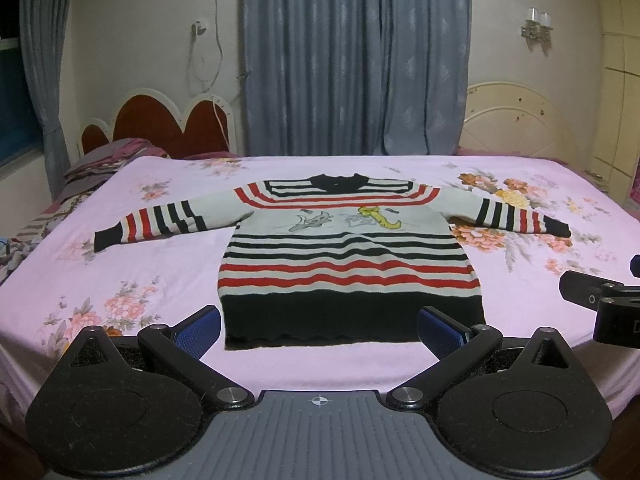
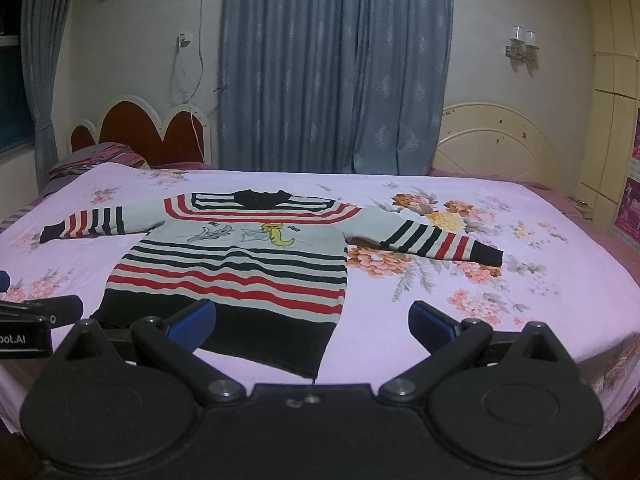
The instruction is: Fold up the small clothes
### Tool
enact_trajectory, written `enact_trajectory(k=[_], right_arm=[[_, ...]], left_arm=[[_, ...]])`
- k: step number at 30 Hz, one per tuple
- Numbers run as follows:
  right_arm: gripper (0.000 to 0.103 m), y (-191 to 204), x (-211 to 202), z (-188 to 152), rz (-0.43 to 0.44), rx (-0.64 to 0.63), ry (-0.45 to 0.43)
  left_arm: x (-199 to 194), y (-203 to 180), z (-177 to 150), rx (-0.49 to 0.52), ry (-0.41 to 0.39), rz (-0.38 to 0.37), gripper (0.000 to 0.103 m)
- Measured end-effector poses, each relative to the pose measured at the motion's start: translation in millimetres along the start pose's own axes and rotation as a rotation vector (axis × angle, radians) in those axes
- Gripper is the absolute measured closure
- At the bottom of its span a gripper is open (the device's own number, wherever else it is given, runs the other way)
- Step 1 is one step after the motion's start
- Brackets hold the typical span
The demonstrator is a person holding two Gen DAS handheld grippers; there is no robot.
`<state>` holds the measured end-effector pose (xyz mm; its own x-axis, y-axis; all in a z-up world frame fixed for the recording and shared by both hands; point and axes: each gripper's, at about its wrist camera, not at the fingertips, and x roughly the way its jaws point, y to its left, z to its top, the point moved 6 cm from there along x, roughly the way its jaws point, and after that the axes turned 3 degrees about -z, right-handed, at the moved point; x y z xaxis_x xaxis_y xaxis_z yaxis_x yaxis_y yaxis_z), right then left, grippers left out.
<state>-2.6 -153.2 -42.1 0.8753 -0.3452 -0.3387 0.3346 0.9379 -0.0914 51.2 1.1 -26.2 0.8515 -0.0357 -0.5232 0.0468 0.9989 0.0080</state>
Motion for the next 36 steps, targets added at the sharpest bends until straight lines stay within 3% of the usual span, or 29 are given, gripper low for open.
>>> enact_trajectory(k=[36], right_arm=[[0.001,0.7,2.3,-1.5,0.000,0.003,0.003]], left_arm=[[3.0,-0.6,-1.6,0.006,0.006,0.000,0.000]])
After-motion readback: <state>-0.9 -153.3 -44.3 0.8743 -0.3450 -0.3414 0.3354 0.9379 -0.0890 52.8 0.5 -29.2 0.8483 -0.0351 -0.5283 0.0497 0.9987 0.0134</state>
